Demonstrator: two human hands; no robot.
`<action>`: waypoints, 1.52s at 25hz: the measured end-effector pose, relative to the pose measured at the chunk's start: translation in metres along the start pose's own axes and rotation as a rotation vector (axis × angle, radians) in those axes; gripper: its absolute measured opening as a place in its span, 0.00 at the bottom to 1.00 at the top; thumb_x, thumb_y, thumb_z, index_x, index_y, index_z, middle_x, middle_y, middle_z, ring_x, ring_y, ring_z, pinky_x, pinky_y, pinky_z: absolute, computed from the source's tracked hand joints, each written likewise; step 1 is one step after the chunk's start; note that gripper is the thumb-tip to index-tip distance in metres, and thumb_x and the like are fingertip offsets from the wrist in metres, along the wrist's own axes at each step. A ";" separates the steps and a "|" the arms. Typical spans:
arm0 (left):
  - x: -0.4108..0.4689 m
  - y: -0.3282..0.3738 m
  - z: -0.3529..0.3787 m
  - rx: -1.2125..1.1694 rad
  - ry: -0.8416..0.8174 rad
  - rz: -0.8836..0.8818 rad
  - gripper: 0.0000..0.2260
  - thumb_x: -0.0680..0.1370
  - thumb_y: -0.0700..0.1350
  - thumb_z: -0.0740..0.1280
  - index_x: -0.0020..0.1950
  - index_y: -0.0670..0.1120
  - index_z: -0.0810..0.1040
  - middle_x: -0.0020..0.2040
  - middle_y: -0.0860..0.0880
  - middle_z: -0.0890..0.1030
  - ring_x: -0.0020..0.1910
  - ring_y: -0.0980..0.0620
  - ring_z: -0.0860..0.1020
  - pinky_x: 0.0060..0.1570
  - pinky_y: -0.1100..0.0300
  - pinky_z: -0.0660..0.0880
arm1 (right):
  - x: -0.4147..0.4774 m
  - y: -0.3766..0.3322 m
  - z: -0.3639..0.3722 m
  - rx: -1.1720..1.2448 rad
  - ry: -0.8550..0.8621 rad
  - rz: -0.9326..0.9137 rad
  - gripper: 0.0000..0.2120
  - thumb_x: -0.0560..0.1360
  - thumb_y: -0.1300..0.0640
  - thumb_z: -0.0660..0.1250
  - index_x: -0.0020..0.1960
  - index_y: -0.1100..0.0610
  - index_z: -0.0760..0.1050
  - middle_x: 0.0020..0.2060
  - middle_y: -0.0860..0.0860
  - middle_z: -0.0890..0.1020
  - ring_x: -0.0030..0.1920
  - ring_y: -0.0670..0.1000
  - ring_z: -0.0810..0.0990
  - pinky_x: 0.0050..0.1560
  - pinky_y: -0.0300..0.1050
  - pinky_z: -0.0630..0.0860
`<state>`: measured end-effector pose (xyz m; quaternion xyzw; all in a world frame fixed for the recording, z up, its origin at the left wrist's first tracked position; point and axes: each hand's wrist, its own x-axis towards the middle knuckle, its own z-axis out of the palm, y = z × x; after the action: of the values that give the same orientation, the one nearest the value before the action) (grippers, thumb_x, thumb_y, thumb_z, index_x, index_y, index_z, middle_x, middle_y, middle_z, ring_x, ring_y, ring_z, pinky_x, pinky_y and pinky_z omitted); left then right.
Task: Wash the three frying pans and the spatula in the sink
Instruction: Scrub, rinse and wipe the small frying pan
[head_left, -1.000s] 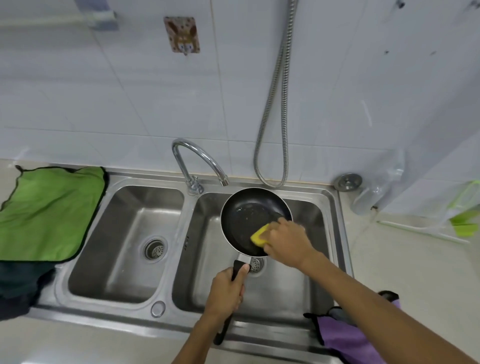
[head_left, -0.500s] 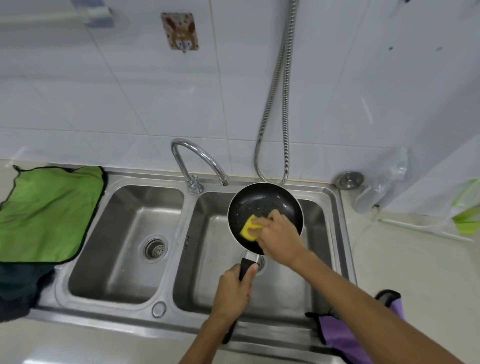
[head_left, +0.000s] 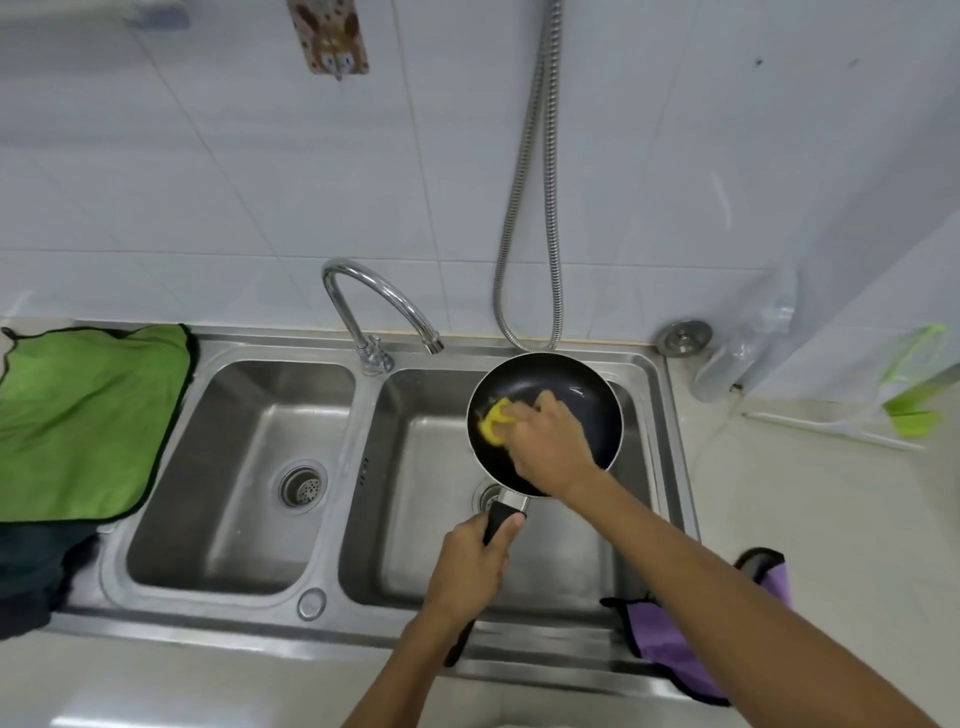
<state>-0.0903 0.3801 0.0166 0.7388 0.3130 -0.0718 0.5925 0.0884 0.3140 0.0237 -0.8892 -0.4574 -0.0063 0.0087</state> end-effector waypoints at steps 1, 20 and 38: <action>-0.002 0.002 0.001 -0.008 -0.007 0.002 0.17 0.83 0.56 0.66 0.39 0.47 0.74 0.26 0.54 0.73 0.22 0.58 0.69 0.25 0.63 0.68 | 0.011 0.009 -0.006 -0.033 0.002 0.050 0.14 0.70 0.57 0.70 0.53 0.45 0.83 0.58 0.45 0.83 0.49 0.60 0.74 0.47 0.50 0.74; 0.001 -0.008 -0.011 0.056 0.002 0.010 0.17 0.81 0.58 0.68 0.40 0.48 0.73 0.26 0.55 0.72 0.21 0.59 0.68 0.25 0.62 0.66 | -0.051 0.004 -0.014 -0.033 -0.162 0.072 0.13 0.69 0.58 0.72 0.52 0.48 0.84 0.52 0.49 0.82 0.48 0.61 0.76 0.46 0.50 0.75; -0.005 -0.017 -0.011 0.112 0.055 0.036 0.19 0.80 0.62 0.67 0.39 0.49 0.73 0.29 0.53 0.74 0.26 0.56 0.71 0.31 0.56 0.71 | -0.001 0.026 -0.028 -0.113 -0.121 0.176 0.16 0.71 0.59 0.68 0.58 0.48 0.82 0.59 0.48 0.81 0.54 0.60 0.75 0.52 0.52 0.75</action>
<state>-0.1068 0.3899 0.0083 0.7779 0.3113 -0.0579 0.5427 0.1088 0.2974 0.0518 -0.9237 -0.3763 0.0225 -0.0687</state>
